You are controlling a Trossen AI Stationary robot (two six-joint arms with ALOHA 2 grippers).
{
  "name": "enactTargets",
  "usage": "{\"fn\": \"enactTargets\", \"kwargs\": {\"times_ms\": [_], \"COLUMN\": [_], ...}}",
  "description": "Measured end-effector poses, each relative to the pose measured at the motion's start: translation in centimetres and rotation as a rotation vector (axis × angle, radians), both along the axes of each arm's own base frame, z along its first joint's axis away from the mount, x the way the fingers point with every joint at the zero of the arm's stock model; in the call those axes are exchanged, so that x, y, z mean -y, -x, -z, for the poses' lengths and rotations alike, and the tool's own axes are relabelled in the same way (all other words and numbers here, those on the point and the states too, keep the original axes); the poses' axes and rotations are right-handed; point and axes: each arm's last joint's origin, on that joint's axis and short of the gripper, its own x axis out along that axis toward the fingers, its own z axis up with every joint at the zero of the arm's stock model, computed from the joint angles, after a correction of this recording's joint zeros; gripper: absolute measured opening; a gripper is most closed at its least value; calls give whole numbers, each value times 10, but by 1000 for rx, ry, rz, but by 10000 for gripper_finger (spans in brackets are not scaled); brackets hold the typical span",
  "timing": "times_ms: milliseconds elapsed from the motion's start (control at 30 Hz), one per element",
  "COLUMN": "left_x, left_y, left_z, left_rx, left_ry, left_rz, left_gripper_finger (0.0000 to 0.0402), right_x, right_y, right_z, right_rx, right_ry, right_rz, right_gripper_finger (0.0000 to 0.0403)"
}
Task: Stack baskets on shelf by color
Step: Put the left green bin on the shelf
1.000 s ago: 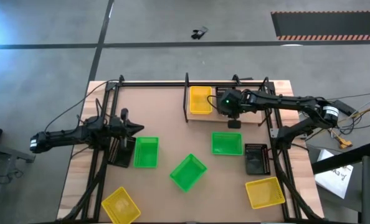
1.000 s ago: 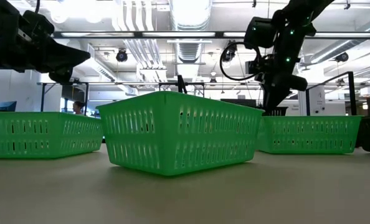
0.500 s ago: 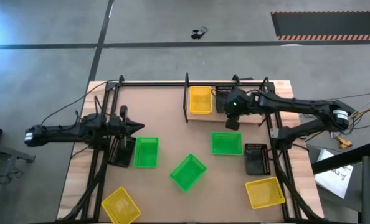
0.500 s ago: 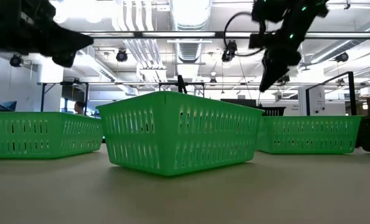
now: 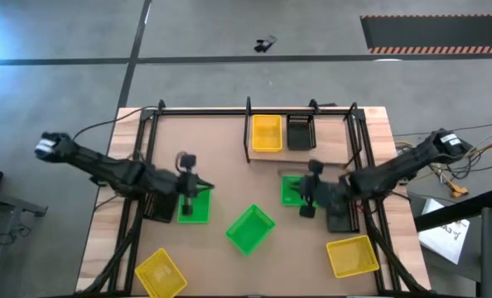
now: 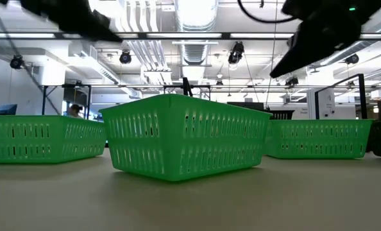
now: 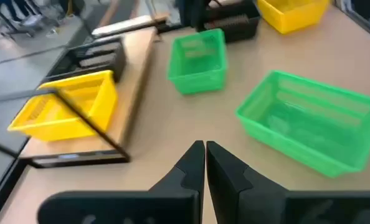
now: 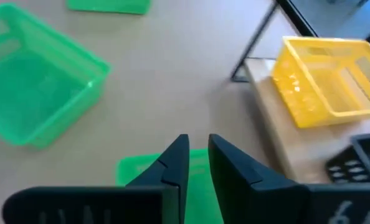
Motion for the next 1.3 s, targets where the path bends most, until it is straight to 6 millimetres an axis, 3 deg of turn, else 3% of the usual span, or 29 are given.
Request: {"fn": "enactTargets", "kwargs": {"times_ms": [233, 300, 433, 567, 700, 900, 1000, 1133, 1300], "left_x": [72, 88, 107, 114, 113, 108, 107, 105, 100], "left_y": [-28, -33, -37, -38, -34, -36, -38, -43, -54], "left_z": [-18, -22, -13, 7, 37, 65, 74, 84, 93], "left_rx": [-227, -281, -448, -653, -806, -851, -878, -880, -897], "left_ry": [-119, -80, -30, 76, 96, 104, 74, 19, -48], "left_rz": [-10, -34, -105, -166, -240, -350, -370, -384, -328], "left_gripper_finger": [0, 0, 0, 15, 61, 150, 167, 136, 25], "right_x": [-54, -66, -88, -109, -132, -164, -177, -186, -180], "right_y": [7, 8, 6, 4, 4, 10, 16, 20, 22], "right_z": [29, 36, 47, 52, 50, 41, 35, 30, 31], "right_rx": [12, -2, -21, -31, -26, -8, -9, -9, -33], "right_ry": [70, 68, 52, 57, 59, 70, 72, 71, 96], "right_rz": [9, -11, -36, -79, -133, -207, -246, -272, -264], "right_gripper_finger": [37, 36, 36, 36, 36, 36, 36, 36, 36]}}
